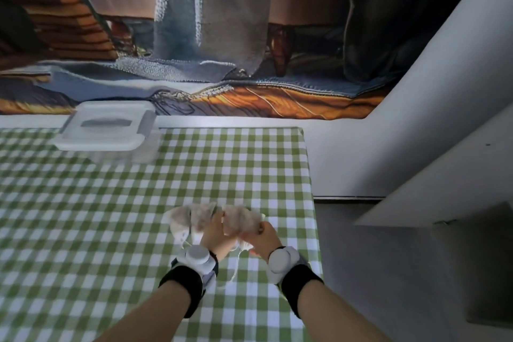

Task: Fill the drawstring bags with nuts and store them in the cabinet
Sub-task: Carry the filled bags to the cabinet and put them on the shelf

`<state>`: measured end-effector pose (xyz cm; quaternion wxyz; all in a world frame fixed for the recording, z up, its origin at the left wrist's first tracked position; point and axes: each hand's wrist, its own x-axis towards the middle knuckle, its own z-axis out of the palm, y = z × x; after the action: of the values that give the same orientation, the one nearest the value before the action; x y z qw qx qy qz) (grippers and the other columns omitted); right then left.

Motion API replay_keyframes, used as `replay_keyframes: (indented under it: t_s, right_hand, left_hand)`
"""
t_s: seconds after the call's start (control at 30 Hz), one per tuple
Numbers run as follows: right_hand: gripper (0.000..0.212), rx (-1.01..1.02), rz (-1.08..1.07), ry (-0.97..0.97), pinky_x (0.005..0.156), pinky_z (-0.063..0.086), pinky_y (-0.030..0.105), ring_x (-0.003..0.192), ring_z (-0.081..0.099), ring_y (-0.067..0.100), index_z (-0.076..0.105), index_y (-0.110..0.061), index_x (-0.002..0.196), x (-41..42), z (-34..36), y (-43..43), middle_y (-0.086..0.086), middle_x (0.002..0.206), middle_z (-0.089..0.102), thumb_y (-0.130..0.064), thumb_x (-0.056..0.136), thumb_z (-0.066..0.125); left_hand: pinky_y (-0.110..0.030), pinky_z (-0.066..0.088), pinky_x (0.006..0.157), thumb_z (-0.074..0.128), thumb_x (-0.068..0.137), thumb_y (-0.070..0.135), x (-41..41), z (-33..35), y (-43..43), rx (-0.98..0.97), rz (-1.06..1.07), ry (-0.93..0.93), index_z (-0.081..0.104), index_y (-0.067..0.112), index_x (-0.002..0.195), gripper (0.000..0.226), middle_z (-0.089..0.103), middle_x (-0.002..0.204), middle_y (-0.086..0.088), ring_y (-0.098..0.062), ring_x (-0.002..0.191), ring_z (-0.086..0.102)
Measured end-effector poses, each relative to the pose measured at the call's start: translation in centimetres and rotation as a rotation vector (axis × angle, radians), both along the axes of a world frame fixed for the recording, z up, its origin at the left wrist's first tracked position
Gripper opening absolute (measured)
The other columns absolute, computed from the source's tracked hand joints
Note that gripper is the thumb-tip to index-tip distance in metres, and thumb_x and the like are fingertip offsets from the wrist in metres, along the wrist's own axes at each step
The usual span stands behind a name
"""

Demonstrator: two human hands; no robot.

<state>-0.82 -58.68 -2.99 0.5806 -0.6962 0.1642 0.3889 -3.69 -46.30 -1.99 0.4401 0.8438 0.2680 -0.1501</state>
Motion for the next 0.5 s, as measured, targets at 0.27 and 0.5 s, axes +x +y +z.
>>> replay_keyframes:
  t_s: [0.27, 0.5]
  right_hand:
    - [0.056, 0.106, -0.229, -0.025, 0.069, 0.048, 0.031, 0.074, 0.057, 0.02, 0.048, -0.004, 0.126, 1.2, 6.6, -9.3, 0.006, 0.084, 0.059, -0.015, 0.072, 0.063]
    - [0.035, 0.036, -0.617, -0.306, 0.063, 0.05, 0.025, 0.082, 0.058, 0.018, 0.052, -0.008, 0.119, 1.9, 15.7, -26.6, 0.01, 0.102, 0.059, -0.004, 0.085, 0.06]
  left_hand:
    - [-0.038, 0.055, 0.076, 0.06, 0.084, 0.008, 3.2, 7.0, -5.6, -0.256, -0.045, -0.108, 0.041, 0.018, 0.132, 0.052, 0.057, 0.098, 0.0, -0.019, 0.085, 0.062]
    - [-0.038, 0.051, 0.086, 0.064, 0.086, 0.011, 8.7, 15.2, -19.7, -0.407, -0.283, -0.293, 0.038, 0.016, 0.136, 0.056, 0.053, 0.098, 0.002, -0.016, 0.084, 0.059]
